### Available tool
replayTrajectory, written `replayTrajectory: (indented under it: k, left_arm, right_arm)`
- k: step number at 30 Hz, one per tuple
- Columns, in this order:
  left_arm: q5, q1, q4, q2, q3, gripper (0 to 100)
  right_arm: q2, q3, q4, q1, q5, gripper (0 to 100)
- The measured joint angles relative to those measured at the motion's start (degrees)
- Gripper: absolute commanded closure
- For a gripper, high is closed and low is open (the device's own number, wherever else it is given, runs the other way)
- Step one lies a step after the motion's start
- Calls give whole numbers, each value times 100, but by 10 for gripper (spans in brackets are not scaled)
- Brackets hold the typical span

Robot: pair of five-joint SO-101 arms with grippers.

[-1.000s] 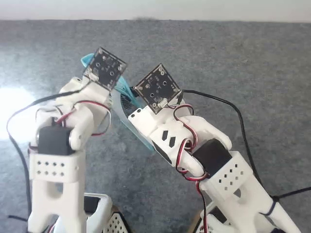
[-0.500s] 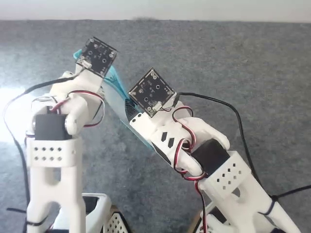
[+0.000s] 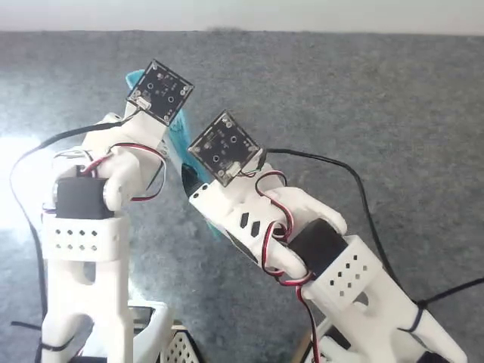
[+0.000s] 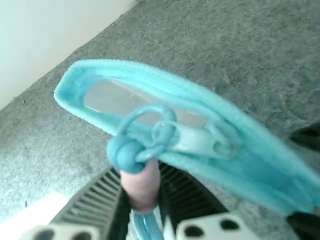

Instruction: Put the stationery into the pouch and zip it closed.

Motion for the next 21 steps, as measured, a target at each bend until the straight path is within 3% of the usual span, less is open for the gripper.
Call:
replayTrajectory:
  k: [13, 21]
  left_arm:
    - [-35, 35, 62, -26, 0, 990]
    - [-35, 26, 141, -44, 0, 990]
  right_arm:
    - [-668, 0, 457, -202, -193, 854]
    - [-387, 70, -18, -246, -193, 854]
